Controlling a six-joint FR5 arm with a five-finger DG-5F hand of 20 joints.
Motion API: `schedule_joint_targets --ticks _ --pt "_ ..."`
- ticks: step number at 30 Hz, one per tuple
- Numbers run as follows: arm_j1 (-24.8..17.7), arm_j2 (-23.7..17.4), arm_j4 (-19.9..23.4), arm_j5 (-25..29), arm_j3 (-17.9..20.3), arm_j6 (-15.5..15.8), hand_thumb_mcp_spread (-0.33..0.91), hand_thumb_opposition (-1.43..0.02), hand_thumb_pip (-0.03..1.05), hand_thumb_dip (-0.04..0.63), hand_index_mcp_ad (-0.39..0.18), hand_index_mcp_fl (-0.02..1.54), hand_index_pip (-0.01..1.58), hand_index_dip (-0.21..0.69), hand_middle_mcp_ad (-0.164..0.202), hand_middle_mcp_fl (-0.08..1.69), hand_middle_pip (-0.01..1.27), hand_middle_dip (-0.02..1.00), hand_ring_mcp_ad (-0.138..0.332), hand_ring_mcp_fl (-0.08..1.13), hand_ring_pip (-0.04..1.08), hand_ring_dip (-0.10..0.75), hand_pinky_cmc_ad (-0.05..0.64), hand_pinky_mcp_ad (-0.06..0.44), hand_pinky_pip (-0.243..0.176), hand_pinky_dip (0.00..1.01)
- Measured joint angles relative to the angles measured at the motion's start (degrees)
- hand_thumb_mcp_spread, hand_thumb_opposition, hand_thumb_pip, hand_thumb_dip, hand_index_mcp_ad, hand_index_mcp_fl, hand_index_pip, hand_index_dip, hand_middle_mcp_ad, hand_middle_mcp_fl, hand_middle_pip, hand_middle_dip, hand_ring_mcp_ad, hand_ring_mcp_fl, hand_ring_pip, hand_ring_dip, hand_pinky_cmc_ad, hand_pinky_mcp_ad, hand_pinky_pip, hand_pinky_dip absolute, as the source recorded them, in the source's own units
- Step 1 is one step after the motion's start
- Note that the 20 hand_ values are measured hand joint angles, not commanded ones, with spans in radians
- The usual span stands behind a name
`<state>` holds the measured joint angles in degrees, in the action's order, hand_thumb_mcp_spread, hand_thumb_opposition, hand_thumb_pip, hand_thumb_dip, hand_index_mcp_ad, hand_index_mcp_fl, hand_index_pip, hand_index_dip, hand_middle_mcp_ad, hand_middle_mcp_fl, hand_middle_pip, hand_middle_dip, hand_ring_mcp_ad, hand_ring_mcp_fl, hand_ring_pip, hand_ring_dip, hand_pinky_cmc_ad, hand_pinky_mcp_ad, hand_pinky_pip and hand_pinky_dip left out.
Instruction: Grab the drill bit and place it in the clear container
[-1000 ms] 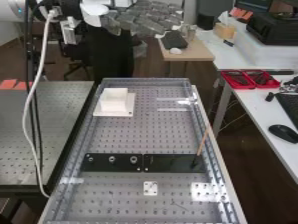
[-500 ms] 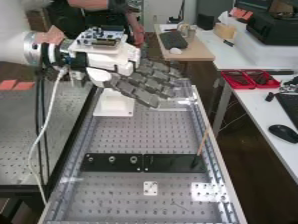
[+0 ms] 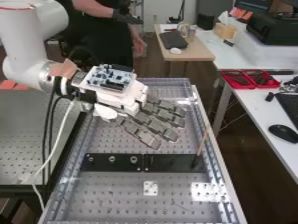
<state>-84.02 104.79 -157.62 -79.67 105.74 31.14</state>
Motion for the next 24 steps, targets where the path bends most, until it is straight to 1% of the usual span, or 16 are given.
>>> schedule_joint_targets --ticks 2,5,7,8,9,11,12,14,16,17,18,19,21,24 --pt "0.29 1.15 0.50 0.32 -0.33 -0.51 0.26 -0.73 0.45 0.037 0.056 0.06 0.12 0.171 0.103 0.00 0.14 0.08 0.209 0.02 0.10 -0.031 0.246 0.265 -0.108 0.22" --pt "0.66 2.52 1.22 0.77 -0.76 -1.34 0.26 -0.73 0.48 0.051 0.054 0.06 0.12 0.173 0.103 0.00 0.14 0.08 0.209 0.02 0.10 -0.031 0.251 0.265 -0.108 0.22" --pt "0.90 3.34 1.72 0.93 -1.02 -1.84 0.26 -0.74 0.51 0.070 0.054 0.07 0.15 0.173 0.103 0.01 0.14 0.08 0.208 0.02 0.10 -0.031 0.253 0.265 -0.108 0.23" --pt "1.06 3.87 2.02 1.06 -1.22 -2.21 0.28 -0.75 0.56 0.079 0.054 0.08 0.24 0.175 0.103 0.01 0.14 0.08 0.208 0.01 0.09 -0.031 0.253 0.265 -0.105 0.23" --pt "1.10 4.01 2.09 1.10 -1.28 -2.32 0.28 -0.76 0.58 0.101 0.054 0.08 0.32 0.175 0.103 0.00 0.13 0.08 0.208 0.02 0.09 -0.031 0.253 0.265 -0.108 0.23" --pt "1.40 4.85 2.64 1.21 -1.60 -3.19 0.28 -0.77 0.58 0.138 0.047 0.08 0.43 0.175 0.103 0.00 0.13 0.08 0.208 0.02 0.09 -0.035 0.260 0.265 -0.105 0.23" --pt "1.48 5.10 2.87 1.22 -1.69 -3.38 0.28 -0.79 0.59 0.152 0.040 0.08 0.48 0.175 0.103 0.00 0.13 0.09 0.208 0.02 0.09 -0.031 0.260 0.265 -0.105 0.23" --pt "1.68 5.85 3.60 1.35 -2.01 -3.93 0.29 -0.79 0.63 0.164 0.038 0.07 0.62 0.175 0.103 0.00 0.13 0.09 0.208 0.02 0.09 -0.031 0.260 0.265 -0.112 0.23" --pt "1.80 6.54 3.99 1.44 -2.34 -4.39 0.29 -0.80 0.64 0.176 0.037 0.07 0.71 0.169 0.103 0.00 0.13 0.10 0.208 0.02 0.09 -0.031 0.260 0.265 -0.112 0.23" --pt "1.86 6.99 4.27 1.45 -2.58 -4.68 0.29 -0.80 0.64 0.188 0.037 0.08 0.80 0.169 0.103 0.00 0.13 0.10 0.208 0.02 0.09 -0.031 0.260 0.264 -0.112 0.23" --pt "1.89 7.16 4.43 1.45 -2.67 -4.78 0.30 -0.82 0.64 0.190 0.037 0.10 0.86 0.173 0.103 0.00 0.13 0.10 0.208 0.02 0.09 -0.031 0.260 0.264 -0.112 0.23" --pt "1.93 7.58 4.85 1.46 -2.85 -4.98 0.29 -0.82 0.64 0.190 0.037 0.13 0.90 0.169 0.103 0.00 0.13 0.10 0.206 0.02 0.09 -0.031 0.257 0.265 -0.112 0.23" --pt "1.95 8.15 5.47 1.46 -3.07 -5.19 0.29 -0.83 0.64 0.209 0.024 0.12 0.92 0.141 0.103 0.00 0.13 0.11 0.206 0.02 0.09 -0.031 0.258 0.265 -0.112 0.23" --pt "1.94 9.27 5.97 1.29 -3.61 -5.32 0.29 -0.85 0.65 0.222 0.009 0.19 1.00 0.108 0.103 0.00 0.13 0.11 0.204 0.02 0.09 -0.031 0.258 0.264 -0.112 0.23"
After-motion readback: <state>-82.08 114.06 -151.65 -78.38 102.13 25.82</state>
